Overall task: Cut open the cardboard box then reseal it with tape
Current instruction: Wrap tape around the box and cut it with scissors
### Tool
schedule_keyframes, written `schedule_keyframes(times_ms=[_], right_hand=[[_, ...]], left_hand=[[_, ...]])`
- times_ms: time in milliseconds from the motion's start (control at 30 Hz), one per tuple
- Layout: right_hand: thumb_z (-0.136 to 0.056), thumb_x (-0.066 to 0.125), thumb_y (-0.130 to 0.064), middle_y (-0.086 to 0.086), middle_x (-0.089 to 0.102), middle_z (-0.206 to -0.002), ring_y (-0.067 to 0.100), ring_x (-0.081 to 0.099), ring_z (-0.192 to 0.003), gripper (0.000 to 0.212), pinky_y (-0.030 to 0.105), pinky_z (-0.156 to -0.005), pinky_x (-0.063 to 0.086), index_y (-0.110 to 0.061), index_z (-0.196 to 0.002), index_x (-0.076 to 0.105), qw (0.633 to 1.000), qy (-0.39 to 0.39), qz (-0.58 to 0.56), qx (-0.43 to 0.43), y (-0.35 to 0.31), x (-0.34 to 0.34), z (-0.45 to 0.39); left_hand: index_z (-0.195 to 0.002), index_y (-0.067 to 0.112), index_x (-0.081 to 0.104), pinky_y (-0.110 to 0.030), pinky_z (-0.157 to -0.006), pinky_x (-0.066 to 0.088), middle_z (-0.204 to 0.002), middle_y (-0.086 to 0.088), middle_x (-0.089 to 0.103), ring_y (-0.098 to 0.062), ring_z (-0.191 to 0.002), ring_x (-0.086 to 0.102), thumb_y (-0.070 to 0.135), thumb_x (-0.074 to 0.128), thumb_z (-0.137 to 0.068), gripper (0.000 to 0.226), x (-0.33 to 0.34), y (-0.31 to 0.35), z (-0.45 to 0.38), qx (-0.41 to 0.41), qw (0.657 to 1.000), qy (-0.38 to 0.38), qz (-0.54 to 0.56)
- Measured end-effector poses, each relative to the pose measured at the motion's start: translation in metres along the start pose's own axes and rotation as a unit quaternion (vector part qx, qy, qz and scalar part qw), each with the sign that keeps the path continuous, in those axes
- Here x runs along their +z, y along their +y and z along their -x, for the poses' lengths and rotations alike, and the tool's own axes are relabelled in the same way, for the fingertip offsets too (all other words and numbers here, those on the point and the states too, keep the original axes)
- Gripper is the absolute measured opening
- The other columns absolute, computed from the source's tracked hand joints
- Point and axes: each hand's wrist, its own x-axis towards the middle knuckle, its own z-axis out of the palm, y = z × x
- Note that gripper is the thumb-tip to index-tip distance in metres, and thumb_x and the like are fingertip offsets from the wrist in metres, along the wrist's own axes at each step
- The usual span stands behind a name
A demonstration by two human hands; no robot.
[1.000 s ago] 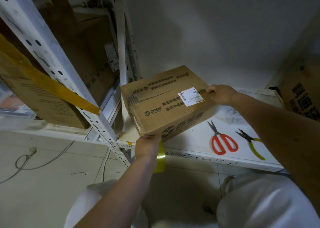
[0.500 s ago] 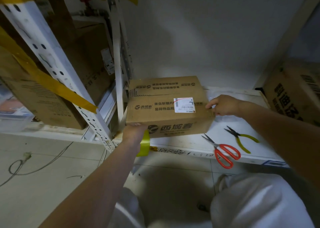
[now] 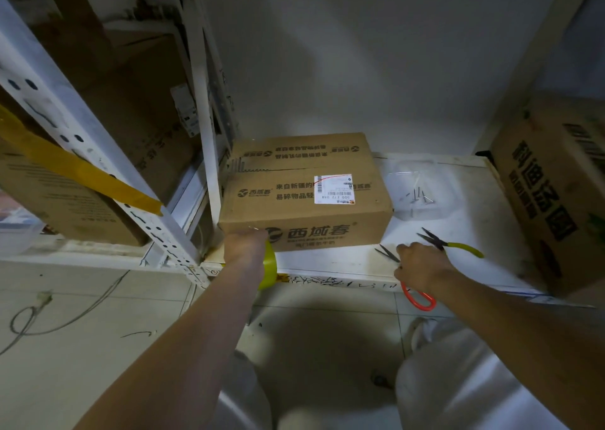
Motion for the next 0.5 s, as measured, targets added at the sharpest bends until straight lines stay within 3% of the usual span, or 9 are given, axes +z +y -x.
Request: schedule_keyframes(times_ms=[100,200,367,433,500], right_hand=[[-0.092,0.049,-0.022,0.008,0.063,-0.117,0.024,0.061,-0.106,0.029,0.03,-0.081,0.049,-0.012,-0.118,0.055,0.999,-0.004,0.016,0.046,0.009,0.0,-0.007],[-0.094,0.047,-0.016,0.009,0.066,-0.112,0.024,0.064,-0.101,0.027,0.029,-0.08,0.051,-0.01,-0.117,0.06,0.995,0.011,0.028,0.091,0.025,0.003,-0.012],[-0.095,0.047,-0.012,0.011,0.068,-0.107,0.023,0.066,-0.095,0.026,0.029,-0.079,0.054,-0.008,-0.116,0.062,0.995,-0.002,0.026,0.101,0.037,0.005,-0.023],[-0.097,0.049,-0.02,0.013,0.065,-0.111,0.027,0.064,-0.099,0.027,0.033,-0.084,0.053,-0.008,-0.119,0.059,0.993,0.054,-0.036,0.095,0.033,-0.001,-0.029],[-0.098,0.047,-0.023,0.015,0.063,-0.113,0.032,0.06,-0.103,0.03,0.037,-0.087,0.049,-0.01,-0.124,0.055,0.965,0.166,-0.19,0.066,0.023,-0.016,-0.034]], left_hand=[[-0.113,0.009,0.062,-0.037,-0.088,0.042,-0.102,-0.007,0.058,-0.027,-0.093,0.05,0.007,0.066,-0.082,0.031,0.005,-0.007,0.001,0.005,1.0,0.022,-0.007],[-0.114,0.005,0.063,-0.034,-0.083,0.041,-0.099,-0.007,0.059,-0.028,-0.092,0.053,0.008,0.064,-0.084,0.03,0.012,-0.012,0.002,0.009,0.999,0.037,-0.01],[-0.117,0.005,0.062,-0.04,-0.093,0.044,-0.118,-0.014,0.064,-0.035,-0.11,0.057,0.013,0.066,-0.084,0.034,0.021,-0.016,0.005,-0.006,0.999,0.049,-0.021],[-0.115,0.004,0.063,-0.04,-0.093,0.044,-0.118,-0.014,0.064,-0.035,-0.111,0.057,0.013,0.066,-0.085,0.031,0.023,-0.017,0.006,-0.007,0.998,0.054,-0.014],[-0.115,0.003,0.062,-0.039,-0.09,0.045,-0.12,-0.015,0.064,-0.035,-0.112,0.058,0.015,0.064,-0.087,0.031,0.023,-0.016,0.004,-0.015,0.999,0.049,-0.013]])
